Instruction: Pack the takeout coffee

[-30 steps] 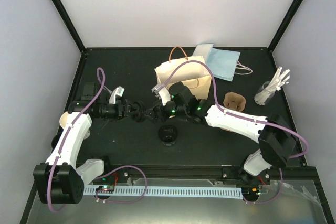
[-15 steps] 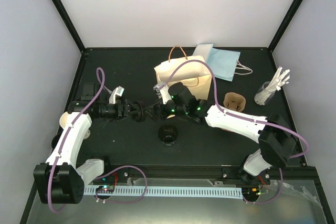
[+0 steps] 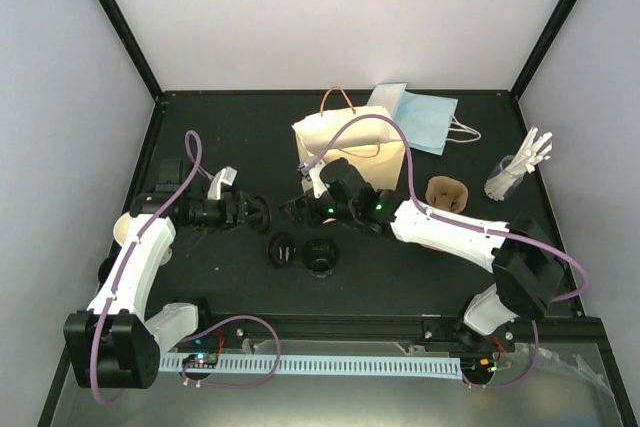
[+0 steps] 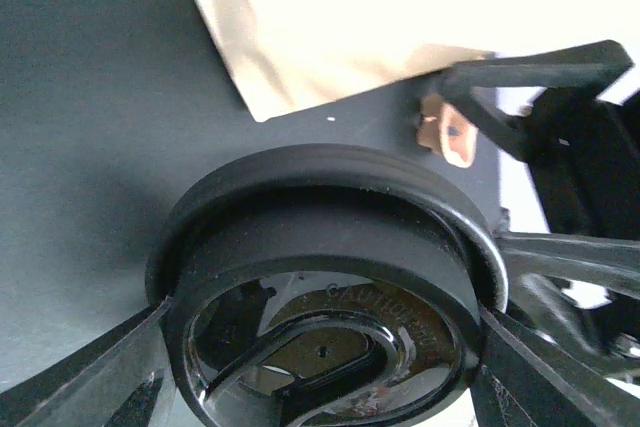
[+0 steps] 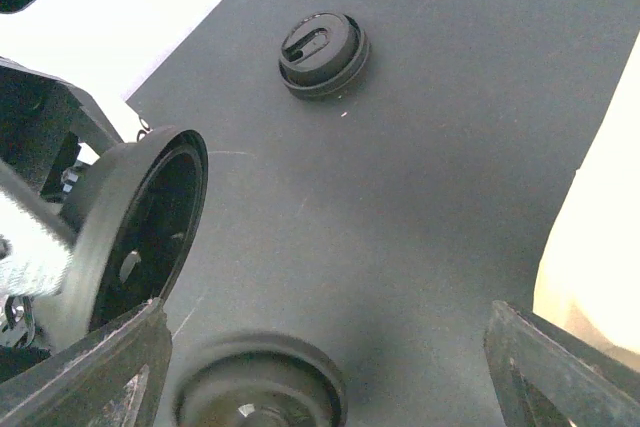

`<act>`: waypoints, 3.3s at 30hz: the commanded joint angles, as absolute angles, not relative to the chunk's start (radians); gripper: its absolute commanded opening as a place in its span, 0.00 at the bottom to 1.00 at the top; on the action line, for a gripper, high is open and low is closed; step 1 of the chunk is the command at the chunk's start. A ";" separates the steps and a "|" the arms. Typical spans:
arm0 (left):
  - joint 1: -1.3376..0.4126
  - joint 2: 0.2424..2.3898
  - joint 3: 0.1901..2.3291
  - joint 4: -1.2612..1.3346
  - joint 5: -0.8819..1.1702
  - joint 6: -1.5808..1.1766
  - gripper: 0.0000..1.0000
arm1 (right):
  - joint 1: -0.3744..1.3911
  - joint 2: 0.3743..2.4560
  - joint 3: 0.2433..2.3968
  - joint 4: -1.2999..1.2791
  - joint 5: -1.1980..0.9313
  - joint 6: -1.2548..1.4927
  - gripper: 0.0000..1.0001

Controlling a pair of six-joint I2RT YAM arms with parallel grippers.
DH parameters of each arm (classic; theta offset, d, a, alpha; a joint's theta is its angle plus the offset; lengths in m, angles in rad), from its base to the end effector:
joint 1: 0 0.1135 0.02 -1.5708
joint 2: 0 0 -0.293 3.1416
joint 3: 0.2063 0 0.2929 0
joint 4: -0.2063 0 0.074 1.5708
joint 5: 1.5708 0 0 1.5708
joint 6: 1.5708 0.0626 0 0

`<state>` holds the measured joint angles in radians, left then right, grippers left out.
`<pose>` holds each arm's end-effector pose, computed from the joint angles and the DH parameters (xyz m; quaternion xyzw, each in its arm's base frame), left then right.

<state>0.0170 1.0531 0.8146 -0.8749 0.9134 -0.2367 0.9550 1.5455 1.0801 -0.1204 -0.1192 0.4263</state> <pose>0.2181 -0.0459 0.2580 -0.0114 0.8798 -0.4492 0.1552 0.2303 0.3383 0.2561 -0.2570 0.8417 0.3411 0.3304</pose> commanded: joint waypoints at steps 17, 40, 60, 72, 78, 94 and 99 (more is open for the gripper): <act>0.009 1.508 1.164 -0.935 0.032 -0.272 0.75 | 0.959 1.185 0.913 -0.161 -0.177 0.322 0.88; 0.020 1.964 1.558 -1.130 -0.104 -0.226 0.79 | 0.957 0.731 0.739 -0.324 -0.052 0.285 0.92; 0.068 2.050 1.640 -1.129 0.038 -0.312 0.85 | 0.957 0.729 0.744 -0.339 -0.046 0.283 0.92; 0.069 1.938 1.563 -1.090 0.008 -0.320 0.99 | 0.957 0.723 0.741 -0.346 -0.045 0.287 0.92; -0.048 1.644 1.311 -1.048 -0.028 -0.297 0.99 | 0.957 0.721 0.747 -0.359 -0.043 0.295 0.94; -0.733 1.181 0.804 -0.966 0.022 -0.648 0.99 | 0.957 0.702 0.824 -0.707 0.240 0.478 1.00; -0.911 1.154 0.710 -0.921 0.003 -0.718 0.99 | 0.957 0.663 0.810 -0.713 0.267 0.510 1.00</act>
<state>-0.8204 1.1870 0.7605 -0.9676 0.0113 -0.6212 0.9550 0.6983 0.7998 -0.6720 0.1967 0.4572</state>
